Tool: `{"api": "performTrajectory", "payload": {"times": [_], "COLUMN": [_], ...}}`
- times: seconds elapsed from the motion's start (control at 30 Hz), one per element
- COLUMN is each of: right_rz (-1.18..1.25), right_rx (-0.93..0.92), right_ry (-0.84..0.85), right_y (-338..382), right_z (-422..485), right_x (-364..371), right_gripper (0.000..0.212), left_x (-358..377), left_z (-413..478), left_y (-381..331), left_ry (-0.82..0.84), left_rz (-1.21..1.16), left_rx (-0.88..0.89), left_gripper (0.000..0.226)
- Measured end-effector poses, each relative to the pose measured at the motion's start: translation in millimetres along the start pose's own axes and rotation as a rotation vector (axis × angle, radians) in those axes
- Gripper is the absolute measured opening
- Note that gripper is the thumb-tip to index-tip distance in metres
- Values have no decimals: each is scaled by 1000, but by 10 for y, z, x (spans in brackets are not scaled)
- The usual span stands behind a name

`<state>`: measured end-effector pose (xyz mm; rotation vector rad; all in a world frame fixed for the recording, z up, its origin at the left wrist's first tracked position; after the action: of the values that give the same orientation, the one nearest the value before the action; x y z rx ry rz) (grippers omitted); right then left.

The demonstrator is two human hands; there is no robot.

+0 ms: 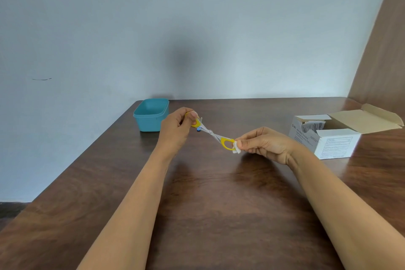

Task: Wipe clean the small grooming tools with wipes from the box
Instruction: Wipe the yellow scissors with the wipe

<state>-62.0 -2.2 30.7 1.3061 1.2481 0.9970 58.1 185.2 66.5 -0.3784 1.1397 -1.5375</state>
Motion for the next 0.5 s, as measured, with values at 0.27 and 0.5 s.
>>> {"api": "performTrajectory", "payload": {"times": [0.27, 0.5], "right_rz": [26, 35], "right_rx": [-2, -12], "right_ry": [-60, -46], "right_y": [-15, -10], "right_z": [30, 29], "right_x": [2, 11], "right_gripper": [21, 16], "left_x": [-13, -14], "left_z": [-5, 8], "left_y": [-23, -24], "left_ry": [-15, -28], "left_rz": [0, 20], "left_rx": [-12, -19], "left_gripper": [20, 20]}}
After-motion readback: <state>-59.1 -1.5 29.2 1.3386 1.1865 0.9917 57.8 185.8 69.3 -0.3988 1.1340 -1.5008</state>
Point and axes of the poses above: each hand's wrist, its own z-axis towards the middle knuckle, its own x-axis out of the palm, y = z × x, the point moved 4 cm from there along z, towards the middle knuckle, and after that the axes turned 4 degrees about y, right-handed, at the moved point
